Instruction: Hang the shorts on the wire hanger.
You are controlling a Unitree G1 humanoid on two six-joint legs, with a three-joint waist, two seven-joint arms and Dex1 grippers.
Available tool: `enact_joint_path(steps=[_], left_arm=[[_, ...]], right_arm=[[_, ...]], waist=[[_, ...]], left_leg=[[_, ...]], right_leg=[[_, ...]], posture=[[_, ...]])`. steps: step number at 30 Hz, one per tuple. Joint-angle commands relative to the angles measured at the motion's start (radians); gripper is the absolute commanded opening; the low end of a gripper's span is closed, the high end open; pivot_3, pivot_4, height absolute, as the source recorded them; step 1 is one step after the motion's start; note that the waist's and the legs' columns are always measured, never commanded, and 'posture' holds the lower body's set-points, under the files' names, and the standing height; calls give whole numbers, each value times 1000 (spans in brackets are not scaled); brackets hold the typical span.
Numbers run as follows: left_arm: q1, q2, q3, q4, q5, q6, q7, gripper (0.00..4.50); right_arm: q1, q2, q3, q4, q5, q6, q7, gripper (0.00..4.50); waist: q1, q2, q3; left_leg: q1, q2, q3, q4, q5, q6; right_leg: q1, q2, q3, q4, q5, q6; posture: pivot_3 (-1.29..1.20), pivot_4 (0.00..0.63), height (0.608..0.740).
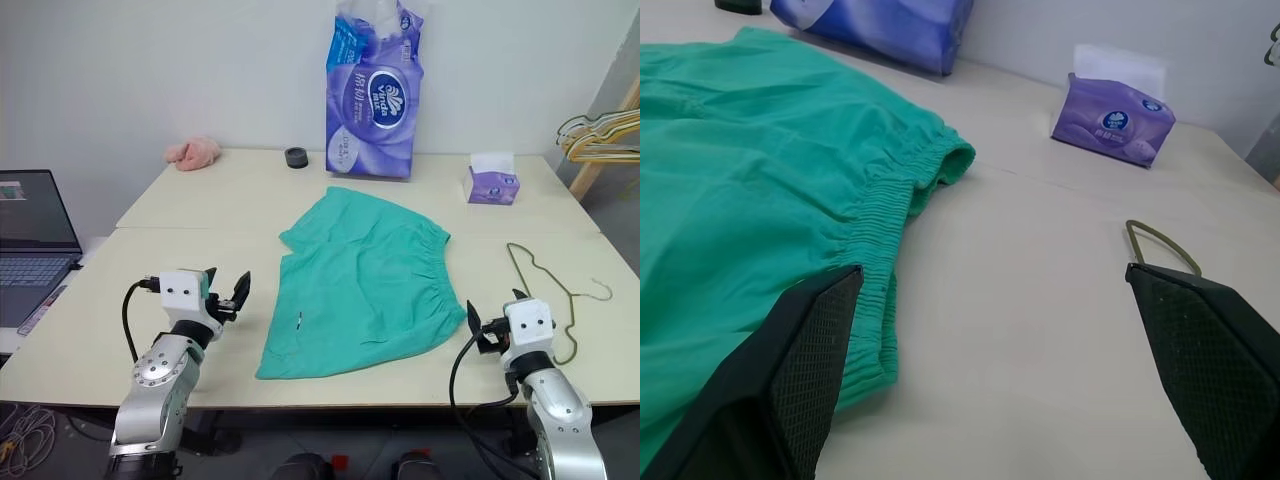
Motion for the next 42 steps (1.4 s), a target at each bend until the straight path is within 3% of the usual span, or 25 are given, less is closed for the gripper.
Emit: enact_joint_path(steps=[1, 3, 9, 12, 20, 23, 28, 31, 35, 38, 42], left_arm=[[9, 65, -29, -83, -79, 37, -152, 4078], [7, 114, -60, -99, -124, 99, -244, 4452], [-65, 304, -210, -125, -160, 185, -542, 4452], [-113, 370, -279, -122, -164, 209, -663, 4452], [-202, 408, -465, -32, -47, 164, -797, 4452], [-243, 365, -484, 48, 15, 112, -750, 4452], [-232, 449, -551, 36, 31, 110, -914, 4452], [-237, 453, -554, 59, 52, 99, -919, 4452], [-262, 422, -555, 143, 139, 22, -850, 3589], [-274, 393, -534, 193, 167, -26, -795, 2697], [-282, 367, -494, 192, 131, -16, -777, 1489]], right_arm=[[7, -52, 9, -47, 18, -2, 67, 4500], [17, -102, 35, -81, 31, 5, 138, 4500], [86, -313, 112, -247, 151, 105, 412, 4500], [101, -377, 111, -293, 186, 135, 462, 4500], [93, -393, 114, -357, 203, 186, 447, 4500], [118, -393, 121, -363, 185, 166, 445, 4500], [147, -391, 126, -369, 174, 149, 442, 4500], [144, -394, 138, -362, 156, 133, 445, 4500], [130, -389, 159, -347, 126, 107, 440, 4500], [121, -387, 165, -337, 107, 89, 436, 4500], [48, -419, 175, -232, -33, 3, 401, 4500]], waist=[[-1, 0, 1], [-2, 2, 3], [-7, 4, 6], [-16, 4, 6], [-33, 4, 7], [-39, 3, 7], [-55, 3, 7], [-61, 4, 7], [-59, 4, 6], [-57, 4, 5], [-57, 3, 5]], left_leg=[[0, 0, 0, 0, 0, 0], [0, 0, 0, 0, 0, 0], [0, 0, 0, 0, 0, 0], [0, 1, -2, 0, 0, 0], [-1, 1, -2, 0, 0, 0], [-1, 1, -2, 0, 0, 0], [-2, 1, -2, -1, 0, 0], [-2, 1, -2, -1, 0, 0], [0, 1, -2, 0, 0, 0], [1, 1, -2, 0, 0, 0], [2, 1, -2, 1, 0, 0]], right_leg=[[0, 0, 0, 0, 0, 0], [0, 0, 0, 0, -1, -1], [0, 0, -1, 0, -3, 2], [0, 0, -2, -3, -4, 2], [1, 0, -2, -3, -4, 3], [0, 0, -2, -3, -4, 3], [0, 0, -2, -3, -4, 4], [0, 0, -2, -3, -4, 4], [0, 0, -2, -3, -4, 4], [0, 0, -2, -3, -3, 5], [0, 0, -2, -3, -2, 6]], posture=[[41, 61, 740], [32, 60, 740], [-10, 59, 740], [-26, 58, 740], [-93, 55, 740], [-104, 54, 740], [-114, 53, 740], [-119, 48, 740], [-118, 48, 740], [-114, 51, 740], [-113, 52, 740]])
